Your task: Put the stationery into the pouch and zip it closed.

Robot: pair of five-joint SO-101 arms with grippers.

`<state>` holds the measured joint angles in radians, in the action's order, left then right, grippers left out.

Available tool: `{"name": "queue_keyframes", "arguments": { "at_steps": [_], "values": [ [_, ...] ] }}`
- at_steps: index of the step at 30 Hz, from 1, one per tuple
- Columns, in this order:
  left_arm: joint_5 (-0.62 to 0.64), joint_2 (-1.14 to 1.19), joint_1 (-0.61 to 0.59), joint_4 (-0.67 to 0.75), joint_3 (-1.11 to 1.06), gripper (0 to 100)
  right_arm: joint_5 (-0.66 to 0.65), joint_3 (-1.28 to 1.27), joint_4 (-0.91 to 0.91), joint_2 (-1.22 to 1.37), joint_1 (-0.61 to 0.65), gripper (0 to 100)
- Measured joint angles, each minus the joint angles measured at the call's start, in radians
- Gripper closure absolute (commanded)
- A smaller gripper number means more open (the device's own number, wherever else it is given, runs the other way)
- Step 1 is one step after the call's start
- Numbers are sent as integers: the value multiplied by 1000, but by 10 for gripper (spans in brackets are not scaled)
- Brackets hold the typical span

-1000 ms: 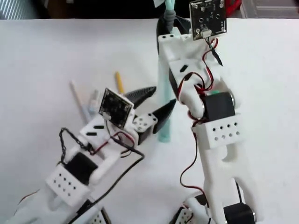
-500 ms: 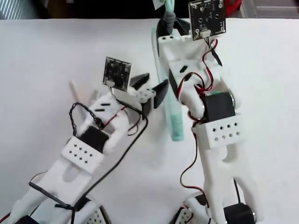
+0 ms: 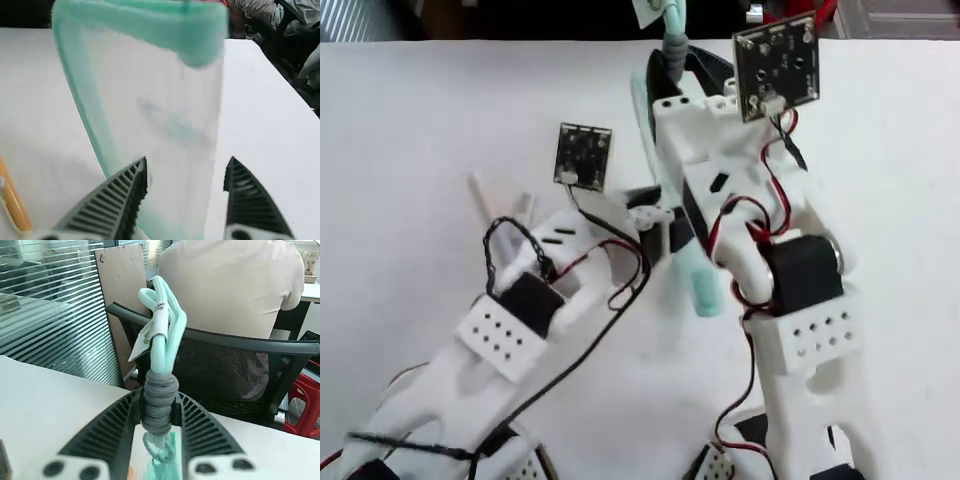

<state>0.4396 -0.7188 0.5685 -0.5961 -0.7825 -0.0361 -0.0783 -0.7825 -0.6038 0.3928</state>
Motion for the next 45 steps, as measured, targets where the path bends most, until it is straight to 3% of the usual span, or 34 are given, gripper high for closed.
{"name": "queue_keyframes", "arguments": {
  "at_steps": [5, 18, 24, 28, 33, 38, 41, 43, 45],
  "values": [
    [12, -75, 12, -78, 15, 732, 0, 0, -15, -2, 34, 901],
    [18, -87, -117, 103, -106, 736, 0, 0, -150, -103, 167, 879],
    [18, -89, -118, 74, -114, 736, 0, 2, -193, -124, 164, 924],
    [14, -115, -124, -9, -115, 736, -25, -48, -222, -124, 87, 934],
    [-193, -301, -229, -95, -115, 760, -149, -157, -222, -124, 0, 940],
    [-411, -520, -474, -110, -186, 880, -305, -313, -222, -124, -6, 940],
    [-494, -557, -635, -97, -244, 813, -334, -399, -213, -124, -11, 939],
    [-549, -525, -667, -112, -258, 746, -334, -448, -195, -123, -9, 937],
    [-548, -451, -680, -133, -256, 741, -334, -503, -169, -123, -9, 937]
  ]
}}
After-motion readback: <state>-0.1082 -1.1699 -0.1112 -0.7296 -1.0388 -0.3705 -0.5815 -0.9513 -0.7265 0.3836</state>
